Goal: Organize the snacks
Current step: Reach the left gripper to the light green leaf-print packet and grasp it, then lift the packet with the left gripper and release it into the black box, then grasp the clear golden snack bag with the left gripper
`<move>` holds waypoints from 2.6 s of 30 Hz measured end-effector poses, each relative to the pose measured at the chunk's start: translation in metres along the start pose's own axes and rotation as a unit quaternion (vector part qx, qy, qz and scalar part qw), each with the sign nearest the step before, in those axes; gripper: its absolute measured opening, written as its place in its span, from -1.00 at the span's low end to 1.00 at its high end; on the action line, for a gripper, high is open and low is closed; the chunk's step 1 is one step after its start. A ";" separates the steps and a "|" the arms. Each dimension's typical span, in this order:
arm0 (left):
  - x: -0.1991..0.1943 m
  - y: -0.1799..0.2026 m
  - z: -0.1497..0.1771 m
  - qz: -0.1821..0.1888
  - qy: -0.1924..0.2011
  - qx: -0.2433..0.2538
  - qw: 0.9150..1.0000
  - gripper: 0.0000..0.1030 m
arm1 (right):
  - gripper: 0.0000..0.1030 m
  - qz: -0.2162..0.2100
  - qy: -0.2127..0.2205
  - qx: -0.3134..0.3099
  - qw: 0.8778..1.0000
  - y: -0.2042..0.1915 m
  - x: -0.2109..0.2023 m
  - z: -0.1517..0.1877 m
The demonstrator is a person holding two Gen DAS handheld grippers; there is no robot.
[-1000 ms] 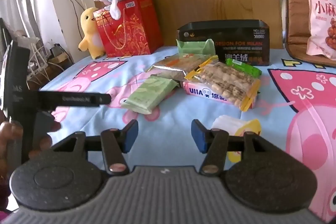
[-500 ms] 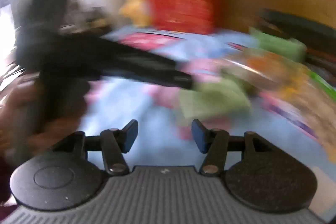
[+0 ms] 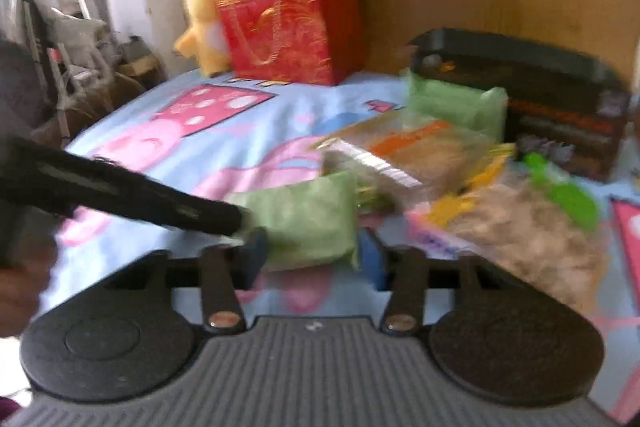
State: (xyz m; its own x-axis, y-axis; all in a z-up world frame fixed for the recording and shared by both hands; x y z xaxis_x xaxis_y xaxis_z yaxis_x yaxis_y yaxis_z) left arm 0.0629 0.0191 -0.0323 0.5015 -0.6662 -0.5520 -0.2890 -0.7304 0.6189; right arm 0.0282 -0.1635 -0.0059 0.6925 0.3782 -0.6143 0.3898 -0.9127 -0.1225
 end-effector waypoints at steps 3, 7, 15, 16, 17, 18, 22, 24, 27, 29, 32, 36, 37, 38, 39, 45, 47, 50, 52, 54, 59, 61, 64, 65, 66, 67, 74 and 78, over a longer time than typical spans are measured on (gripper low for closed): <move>-0.006 0.008 0.007 -0.004 -0.001 0.025 1.000 -0.59 | -0.29 0.005 -0.007 -0.022 1.000 -0.011 -0.008 0.006; -0.013 0.029 0.014 0.005 -0.008 0.059 0.998 -0.59 | -0.51 0.001 -0.008 -0.003 1.000 -0.008 -0.024 0.020; -0.010 0.099 -0.058 0.031 0.060 0.160 0.985 -0.59 | -0.52 0.057 0.095 0.023 0.994 0.024 -0.051 -0.039; -0.003 0.106 -0.071 0.031 0.067 0.164 0.984 -0.58 | -0.52 0.068 0.107 0.025 0.992 0.031 -0.051 -0.052; 0.005 0.112 -0.085 0.032 0.072 0.165 0.983 -0.58 | -0.52 0.079 0.117 0.026 0.990 0.039 -0.049 -0.064; 0.015 0.118 -0.100 0.030 0.077 0.170 0.982 -0.58 | -0.52 0.091 0.124 0.030 0.988 0.050 -0.045 -0.079; 0.063 0.133 -0.139 0.011 0.079 0.183 0.980 -0.45 | -0.44 0.125 0.110 0.060 0.984 0.090 -0.011 -0.120; 0.083 0.128 -0.143 -0.002 0.066 0.178 0.982 -0.39 | -0.21 0.147 0.091 0.066 0.983 0.105 0.008 -0.128; 0.072 0.101 -0.130 0.000 0.074 0.150 0.986 -0.32 | 0.02 0.184 0.094 0.096 0.974 0.119 -0.004 -0.109; 0.056 0.080 -0.123 -0.007 0.094 0.130 0.987 -0.25 | 0.01 0.136 0.092 0.143 0.976 0.126 -0.017 -0.089; 0.051 0.039 -0.110 -0.023 0.090 0.068 0.993 -0.24 | -0.01 0.087 0.056 0.146 0.984 0.123 -0.006 -0.072; 0.074 0.019 -0.096 -0.005 0.027 0.037 0.999 -0.23 | 0.02 0.075 0.002 0.089 0.993 0.100 0.035 -0.070; 0.076 0.021 -0.092 -0.012 0.030 0.046 0.998 -0.13 | 0.03 0.072 -0.011 0.083 0.994 0.097 0.047 -0.073; 0.075 0.023 -0.089 -0.013 0.032 0.053 0.998 -0.16 | 0.07 0.066 -0.025 0.080 0.994 0.096 0.053 -0.077; 0.070 0.027 -0.085 -0.007 0.034 0.061 0.998 -0.25 | 0.11 0.063 -0.025 0.079 0.995 0.094 0.055 -0.078; 0.010 0.055 -0.048 -0.008 0.066 0.121 0.990 -0.15 | 0.14 0.012 -0.019 0.031 0.999 0.053 0.011 -0.060; -0.006 0.056 -0.037 0.006 0.060 0.109 0.992 -0.14 | 0.14 -0.016 -0.018 0.012 1.000 0.036 -0.009 -0.047; -0.026 0.051 -0.011 0.027 0.051 0.095 0.994 -0.08 | 0.14 -0.003 0.010 -0.035 0.999 0.014 -0.042 -0.021; -0.043 0.046 -0.002 0.028 0.064 0.089 0.994 0.05 | 0.14 0.006 0.030 -0.054 0.998 0.003 -0.059 -0.010; -0.066 0.036 0.006 0.016 0.084 0.079 0.993 0.08 | 0.14 0.010 0.039 -0.060 0.997 -0.004 -0.072 -0.001; -0.085 0.022 0.004 0.008 0.092 0.056 0.994 0.08 | 0.14 0.024 0.051 -0.069 0.996 -0.016 -0.088 0.013; -0.084 0.022 -0.002 0.005 0.091 0.054 0.994 0.08 | 0.14 0.031 0.054 -0.061 0.996 -0.015 -0.083 0.011; -0.076 0.031 -0.009 0.026 0.082 0.045 0.995 0.08 | 0.14 0.054 0.059 -0.032 0.996 -0.007 -0.079 0.003; -0.071 0.035 -0.011 0.032 0.078 0.045 0.995 0.08 | 0.14 0.061 0.060 -0.021 0.996 -0.002 -0.078 -0.002; -0.067 0.040 -0.014 0.036 0.077 0.048 0.995 0.08 | 0.14 0.061 0.059 -0.006 0.996 0.005 -0.077 -0.003; -0.063 0.045 -0.014 0.036 0.076 0.052 0.995 0.08 | 0.13 0.062 0.054 0.013 0.997 0.012 -0.076 -0.006; -0.055 0.036 -0.014 0.006 0.078 0.054 0.995 0.08 | -0.21 -0.014 0.010 0.042 0.999 0.012 -0.065 0.001; -0.042 0.013 -0.021 -0.029 0.072 0.036 0.996 0.06 | -0.15 -0.017 -0.045 0.061 0.997 0.005 -0.036 0.008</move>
State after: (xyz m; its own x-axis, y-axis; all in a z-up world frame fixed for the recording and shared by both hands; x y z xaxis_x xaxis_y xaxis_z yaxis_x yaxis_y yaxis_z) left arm 0.0550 0.0401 0.0104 0.6295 -0.5980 -0.4961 -0.3116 -0.7792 0.5438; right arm 0.0006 -0.1833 0.0098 0.6215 0.3986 -0.6744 0.3319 -0.9138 -0.2342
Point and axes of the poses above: each gripper's, at about its wrist camera, not at the fingertips, and x roughly the way its jaws point, y to its right, z to its underside, the point moved 1 cm from there along x, roughly the way its jaws point, and after that the axes turned 9 degrees about z, right-handed, at the moved point
